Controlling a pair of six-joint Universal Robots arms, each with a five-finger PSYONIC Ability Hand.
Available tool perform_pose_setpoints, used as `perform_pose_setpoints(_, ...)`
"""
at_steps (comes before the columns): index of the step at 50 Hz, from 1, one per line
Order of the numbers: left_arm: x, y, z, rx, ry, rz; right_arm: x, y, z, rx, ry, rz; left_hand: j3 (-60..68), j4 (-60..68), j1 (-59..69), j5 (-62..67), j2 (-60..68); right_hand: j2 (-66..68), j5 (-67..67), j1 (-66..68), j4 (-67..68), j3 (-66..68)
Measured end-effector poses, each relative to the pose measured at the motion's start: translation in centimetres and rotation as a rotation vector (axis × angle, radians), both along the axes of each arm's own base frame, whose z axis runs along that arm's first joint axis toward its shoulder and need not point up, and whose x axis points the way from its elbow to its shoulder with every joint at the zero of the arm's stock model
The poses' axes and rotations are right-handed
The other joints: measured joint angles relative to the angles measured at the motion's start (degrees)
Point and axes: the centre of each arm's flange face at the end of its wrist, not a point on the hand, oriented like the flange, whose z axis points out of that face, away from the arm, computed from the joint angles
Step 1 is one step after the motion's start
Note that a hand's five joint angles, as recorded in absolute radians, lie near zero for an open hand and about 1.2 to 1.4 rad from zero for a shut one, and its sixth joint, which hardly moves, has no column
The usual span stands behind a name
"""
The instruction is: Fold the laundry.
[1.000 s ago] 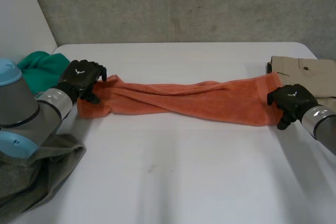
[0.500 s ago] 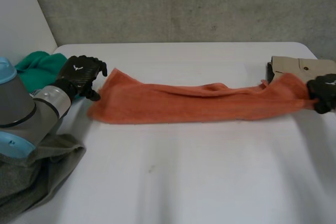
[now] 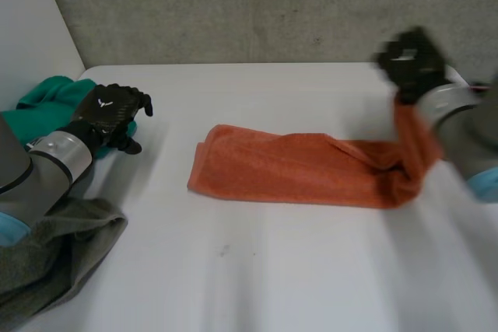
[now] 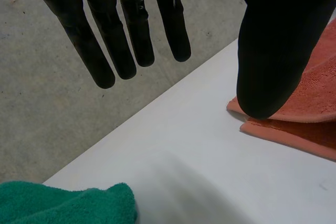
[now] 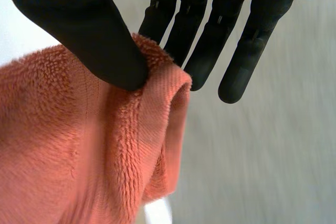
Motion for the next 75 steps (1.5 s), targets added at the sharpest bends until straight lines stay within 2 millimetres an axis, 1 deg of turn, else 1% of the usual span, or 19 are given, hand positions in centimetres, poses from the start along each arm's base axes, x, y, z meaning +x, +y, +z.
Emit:
perform_pose_setpoints(1, 0.0, 0.0, 0.0, 0.001, 0.000, 0.000, 0.8, 0.5, -0.1, -0.010, -0.002, 0.029, 0.00, 0.00, 0.00, 0.00, 0.00, 0.00, 0.00, 0.00, 0.00, 0.00)
perform_pose_setpoints(2, 0.0, 0.2, -0.1, 0.004, 0.000, -0.004, 5.7, 4.0, -1.0, -0.060, -0.012, 0.230, 0.00, -0.18, 0.00, -0.02, -0.12, 0.00, 0.00, 0.00, 0.01, 0.00)
perform_pose_setpoints(4, 0.0, 0.3, -0.1, 0.005, 0.000, -0.005, 7.3, 5.3, -1.5, -0.070, -0.013, 0.300, 0.00, -0.18, 0.00, -0.03, -0.17, 0.00, 0.00, 0.00, 0.01, 0.00)
perform_pose_setpoints(5, -0.1, 0.5, -0.2, 0.008, 0.000, -0.009, 10.1, 7.9, -3.1, -0.065, -0.005, 0.425, 0.00, -0.18, 0.00, -0.02, -0.18, 0.00, 0.12, 0.00, 0.02, 0.00)
perform_pose_setpoints(9, -0.3, 0.7, -0.5, 0.014, 0.000, -0.016, 14.0, 11.8, -7.1, -0.001, 0.041, 0.585, 0.00, -0.18, 0.00, -0.03, -0.18, 0.00, 0.21, 0.00, 0.02, 0.00)
perform_pose_setpoints(13, -0.5, 0.9, -0.6, 0.014, 0.002, -0.022, 16.1, 13.7, -9.8, 0.065, 0.096, 0.624, 0.00, -0.18, 0.00, -0.02, -0.18, -1.84, -1.62, -2.22, -1.90, -1.91)
perform_pose_setpoints(17, -0.9, 1.0, -0.3, 0.006, 0.014, -0.032, 16.3, 13.1, -9.8, 0.126, 0.064, 0.556, -0.63, -0.59, -0.98, -0.59, -0.56, -43.73, -42.49, -41.96, -42.72, -42.56)
perform_pose_setpoints(19, -1.4, 1.0, 0.0, -0.002, 0.025, -0.043, 15.7, 12.4, -8.8, 0.167, -0.006, 0.514, -0.72, -0.81, -1.38, -0.84, -0.81, -54.33, -53.51, -50.70, -54.88, -54.67)
perform_pose_setpoints(29, -5.1, 2.1, 1.3, -0.042, 0.077, -0.143, 10.0, 10.1, -3.9, 0.350, -0.331, 0.352, -5.80, -6.28, -6.83, -6.09, -5.95, -55.34, -54.03, -50.80, -56.79, -56.57)
perform_pose_setpoints(39, -11.2, 4.8, 0.4, -0.068, 0.099, -0.277, 2.5, 7.5, -8.3, 0.580, -0.305, 0.048, -5.80, -6.34, -6.83, -6.34, -6.00, -55.32, -54.02, -50.76, -56.76, -56.54)
perform_pose_setpoints(42, -12.0, 4.9, -0.1, -0.060, 0.096, -0.261, 1.0, 6.9, -10.3, 0.613, -0.251, -0.010, -5.80, -6.57, -6.83, -6.38, -6.00, -41.34, -40.41, -36.48, -42.65, -42.36)
perform_pose_setpoints(46, -11.9, 4.7, -0.3, -0.053, 0.093, -0.224, -0.3, 5.7, -11.6, 0.581, -0.205, -0.068, -5.80, -6.58, -6.83, -6.41, -6.00, -4.61, -5.91, -4.05, -7.46, -7.16)
perform_pose_setpoints(49, -11.5, 4.4, -0.1, -0.055, 0.094, -0.204, -0.6, 4.9, -11.2, 0.502, -0.200, -0.095, -5.80, -6.58, -6.83, -6.41, -6.00, -0.65, -1.18, -1.79, -0.92, -0.92)
perform_pose_setpoints(56, -9.1, 3.6, 1.7, -0.085, 0.104, -0.146, 2.9, 5.5, -6.1, 0.199, -0.203, -0.013, -6.90, -7.37, -6.84, -7.16, -6.56, -0.65, -0.32, -1.79, -0.06, -0.38)
perform_pose_setpoints(60, -7.0, 3.0, 2.9, -0.107, 0.116, -0.097, 8.0, 9.2, -4.2, 0.119, -0.180, 0.201, -6.90, -7.53, -6.86, -7.51, -6.92, -0.65, 0.28, -1.79, -0.06, -0.38)
perform_pose_setpoints(66, -4.3, 2.3, 3.7, -0.126, 0.140, -0.021, 14.8, 15.7, -6.5, 0.147, -0.120, 0.567, -6.91, -7.73, -6.86, -7.53, -7.05, -0.65, 0.56, -1.79, -0.05, -0.37)
perform_pose_setpoints(69, -3.7, 2.1, 3.8, -0.129, 0.154, -0.004, 16.4, 17.0, -8.0, 0.177, -0.101, 0.631, -6.91, -7.75, -6.85, -7.56, -7.06, -3.80, -2.77, -2.79, -4.12, -4.18)
perform_pose_setpoints(73, -3.2, 2.0, 3.7, -0.131, 0.178, 0.008, 17.4, 16.6, -9.4, 0.262, -0.118, 0.548, -9.59, -10.00, -10.20, -9.71, -9.35, -44.78, -42.99, -41.37, -43.21, -44.07)
perform_pose_setpoints(75, -3.3, 1.9, 3.7, -0.131, 0.183, 0.007, 17.2, 15.9, -9.2, 0.302, -0.150, 0.489, -9.92, -10.33, -10.50, -10.08, -9.77, -52.54, -51.34, -49.01, -52.54, -52.63)
